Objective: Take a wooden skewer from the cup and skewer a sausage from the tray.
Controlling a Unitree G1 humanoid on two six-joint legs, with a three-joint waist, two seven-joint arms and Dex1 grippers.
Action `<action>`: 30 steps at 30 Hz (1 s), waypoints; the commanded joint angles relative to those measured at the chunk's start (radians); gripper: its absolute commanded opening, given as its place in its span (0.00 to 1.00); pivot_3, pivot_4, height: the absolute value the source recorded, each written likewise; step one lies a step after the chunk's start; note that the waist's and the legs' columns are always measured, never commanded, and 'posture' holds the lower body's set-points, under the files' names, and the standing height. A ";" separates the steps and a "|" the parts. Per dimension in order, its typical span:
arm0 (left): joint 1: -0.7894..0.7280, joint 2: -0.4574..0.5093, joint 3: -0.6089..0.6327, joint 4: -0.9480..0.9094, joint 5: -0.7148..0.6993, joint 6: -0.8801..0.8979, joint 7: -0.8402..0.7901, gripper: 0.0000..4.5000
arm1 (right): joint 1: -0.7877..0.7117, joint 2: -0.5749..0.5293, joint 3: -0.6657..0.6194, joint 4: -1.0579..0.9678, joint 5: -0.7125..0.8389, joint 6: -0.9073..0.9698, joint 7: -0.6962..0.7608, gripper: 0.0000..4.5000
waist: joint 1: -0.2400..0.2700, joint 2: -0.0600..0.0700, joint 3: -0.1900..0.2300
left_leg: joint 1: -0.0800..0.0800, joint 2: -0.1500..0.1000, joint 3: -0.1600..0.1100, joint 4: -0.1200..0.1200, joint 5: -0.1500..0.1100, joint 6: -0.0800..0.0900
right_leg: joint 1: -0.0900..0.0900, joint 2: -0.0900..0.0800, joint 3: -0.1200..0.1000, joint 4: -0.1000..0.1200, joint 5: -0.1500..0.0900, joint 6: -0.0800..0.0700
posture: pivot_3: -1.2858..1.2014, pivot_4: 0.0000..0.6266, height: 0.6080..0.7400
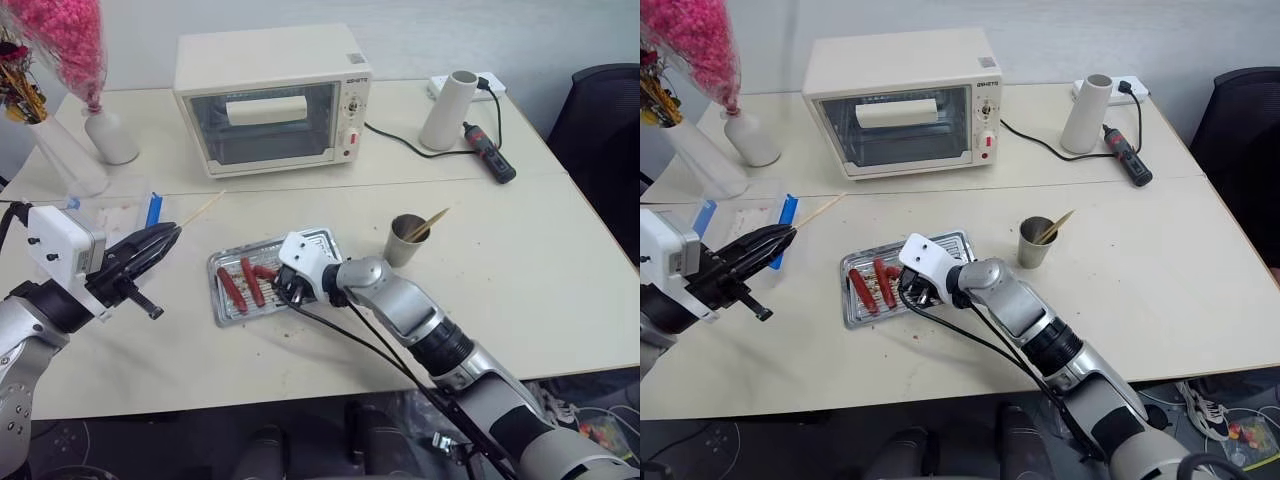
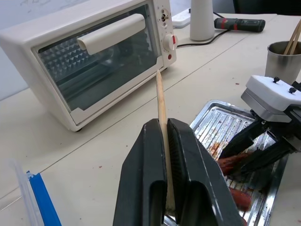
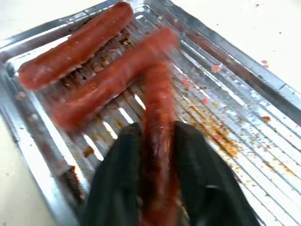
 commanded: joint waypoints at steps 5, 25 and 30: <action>-0.006 0.010 0.013 -0.004 0.004 -0.020 0.002 0.00 | 0.010 0.020 -0.024 -0.004 -0.018 0.006 0.008 0.23 | -0.001 0.000 0.000 | 0.000 0.000 0.000 0.000 0.000 0.000 | 0.000 0.000 0.000 0.000 0.000 0.000 | 0.52 0.24 1.00; 0.019 0.081 0.003 0.010 -0.078 0.018 -0.148 0.00 | -0.082 -0.179 -0.197 -0.165 0.157 -0.047 0.371 0.05 | 0.001 0.000 0.000 | -0.001 -0.001 0.000 0.001 0.000 0.000 | 0.000 0.001 -0.001 -0.001 0.000 0.000 | 0.52 0.24 1.00; 0.078 0.189 0.012 0.009 -0.182 0.084 -0.322 0.00 | -0.121 -0.354 -0.254 -0.185 0.253 -0.114 0.644 0.05 | 0.002 0.000 0.000 | 0.000 0.000 -0.001 0.000 -0.001 0.002 | 0.001 0.002 -0.002 -0.002 0.000 0.000 | 0.52 0.24 1.00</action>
